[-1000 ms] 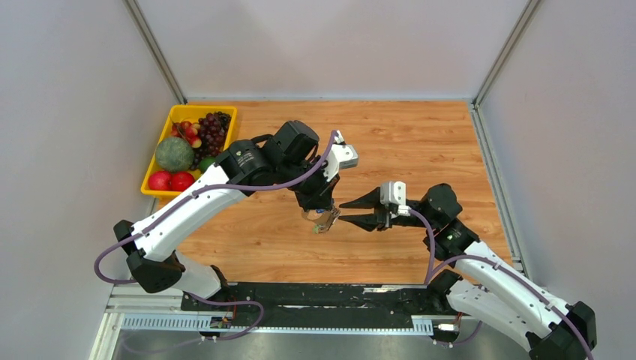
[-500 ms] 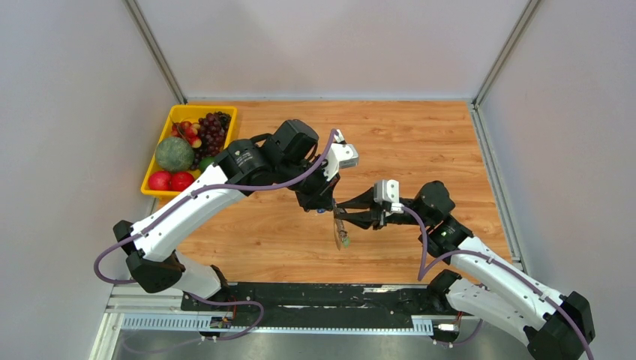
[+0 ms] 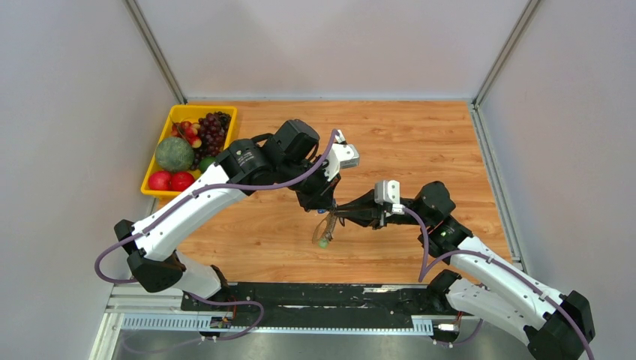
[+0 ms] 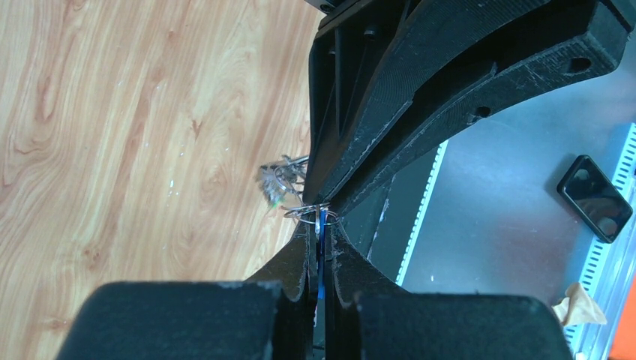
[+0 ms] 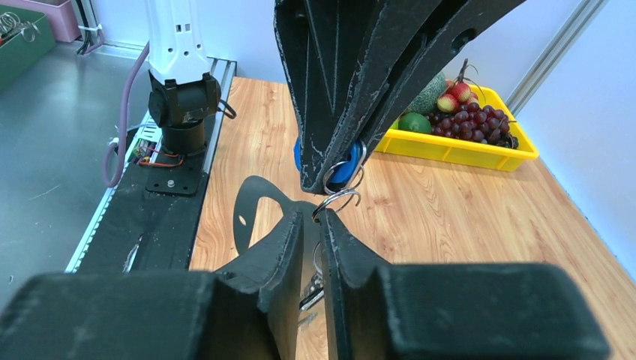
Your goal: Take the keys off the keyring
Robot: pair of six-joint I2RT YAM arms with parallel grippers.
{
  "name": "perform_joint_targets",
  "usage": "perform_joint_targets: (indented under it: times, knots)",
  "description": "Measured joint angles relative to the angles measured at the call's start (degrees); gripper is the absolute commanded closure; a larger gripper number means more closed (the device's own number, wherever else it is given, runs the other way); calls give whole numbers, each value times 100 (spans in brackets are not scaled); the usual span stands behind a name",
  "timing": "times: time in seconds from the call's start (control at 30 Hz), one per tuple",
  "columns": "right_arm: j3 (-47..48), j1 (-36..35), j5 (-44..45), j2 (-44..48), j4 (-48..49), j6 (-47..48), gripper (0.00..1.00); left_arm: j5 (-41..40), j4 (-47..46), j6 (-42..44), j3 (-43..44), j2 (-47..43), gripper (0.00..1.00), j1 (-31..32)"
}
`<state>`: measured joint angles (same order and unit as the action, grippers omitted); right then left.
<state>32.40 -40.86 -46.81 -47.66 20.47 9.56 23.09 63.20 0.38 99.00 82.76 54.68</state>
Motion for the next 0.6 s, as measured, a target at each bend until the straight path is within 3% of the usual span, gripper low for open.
perform_joint_targets:
  times: [0.03,0.17,0.6]
  knots:
    - [2,0,0,0,0,-2,80,0,0,0,0,0,100,0]
    - [2,0,0,0,7,-4,100,2,0,0,0,0,100,0]
    - [151,0,22,-37,-219,-219,100,17,-2,-2,0,0,100,0]
